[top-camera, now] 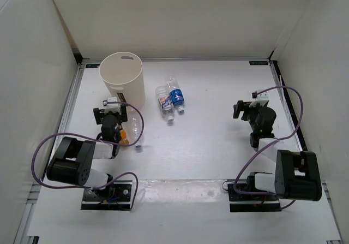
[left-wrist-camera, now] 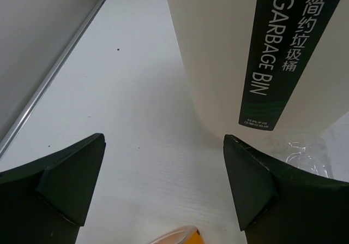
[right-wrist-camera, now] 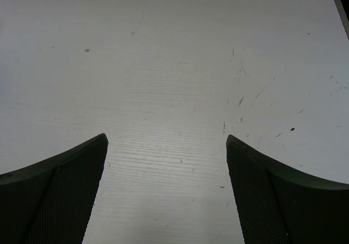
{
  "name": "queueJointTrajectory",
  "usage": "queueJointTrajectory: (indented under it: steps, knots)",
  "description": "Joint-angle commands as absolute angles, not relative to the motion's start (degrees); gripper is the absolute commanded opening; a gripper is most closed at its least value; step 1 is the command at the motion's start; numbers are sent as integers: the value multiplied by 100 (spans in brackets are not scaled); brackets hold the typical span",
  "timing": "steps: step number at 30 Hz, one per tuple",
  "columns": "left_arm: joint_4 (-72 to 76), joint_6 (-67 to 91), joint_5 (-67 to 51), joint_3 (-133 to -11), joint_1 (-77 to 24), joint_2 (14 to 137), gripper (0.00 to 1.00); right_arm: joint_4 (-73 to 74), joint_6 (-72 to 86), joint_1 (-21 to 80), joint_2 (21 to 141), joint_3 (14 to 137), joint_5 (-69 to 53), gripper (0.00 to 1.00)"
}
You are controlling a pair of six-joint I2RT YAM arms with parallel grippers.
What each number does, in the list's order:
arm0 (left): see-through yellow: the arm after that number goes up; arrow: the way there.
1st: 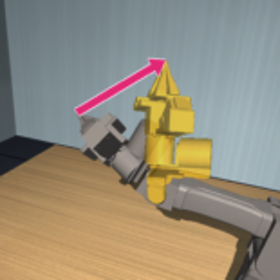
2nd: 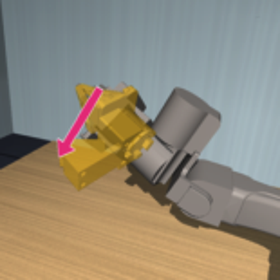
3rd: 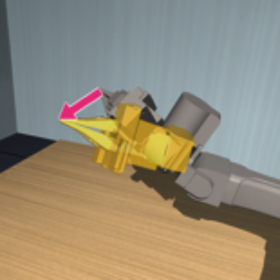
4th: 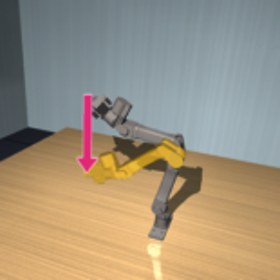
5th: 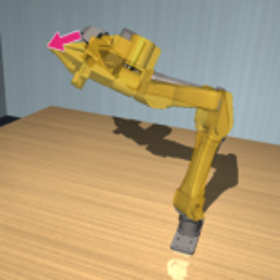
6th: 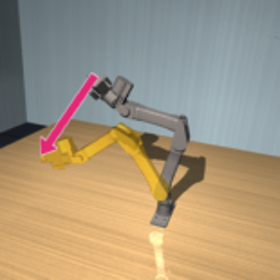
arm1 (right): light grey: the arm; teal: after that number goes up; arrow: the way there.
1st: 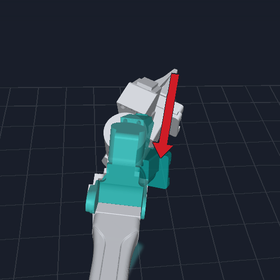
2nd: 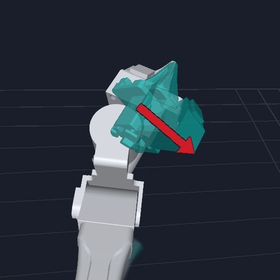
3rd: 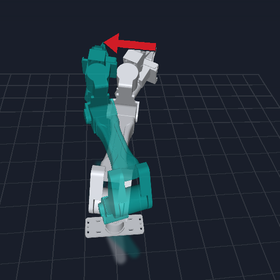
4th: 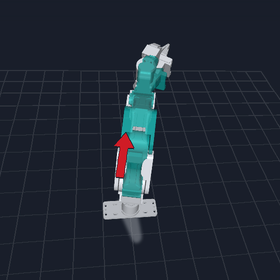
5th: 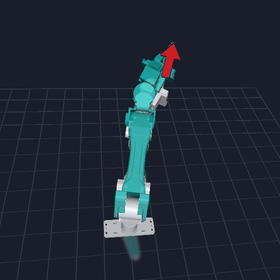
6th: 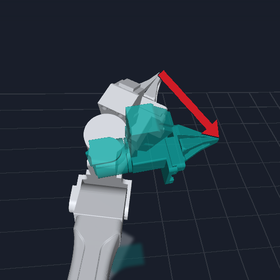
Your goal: Put the plastic bottles in the bin
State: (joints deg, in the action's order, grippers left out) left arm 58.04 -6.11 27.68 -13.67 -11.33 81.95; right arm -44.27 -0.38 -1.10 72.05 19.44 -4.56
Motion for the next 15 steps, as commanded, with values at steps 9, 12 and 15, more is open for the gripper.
queueJointTrajectory:
  steps: [9,12,15]
  knots:
    - [5449,-396,2522,-1573,-888,8024,100,-4693,-53,-18,7163,2100,-272,90]
    - [5501,-387,2522,-1564,-870,8015,100,-4693,-44,-88,7172,2118,-387,90]
    - [5240,-561,2330,-1521,-914,7753,100,-4693,-44,-70,7172,2109,-386,90]
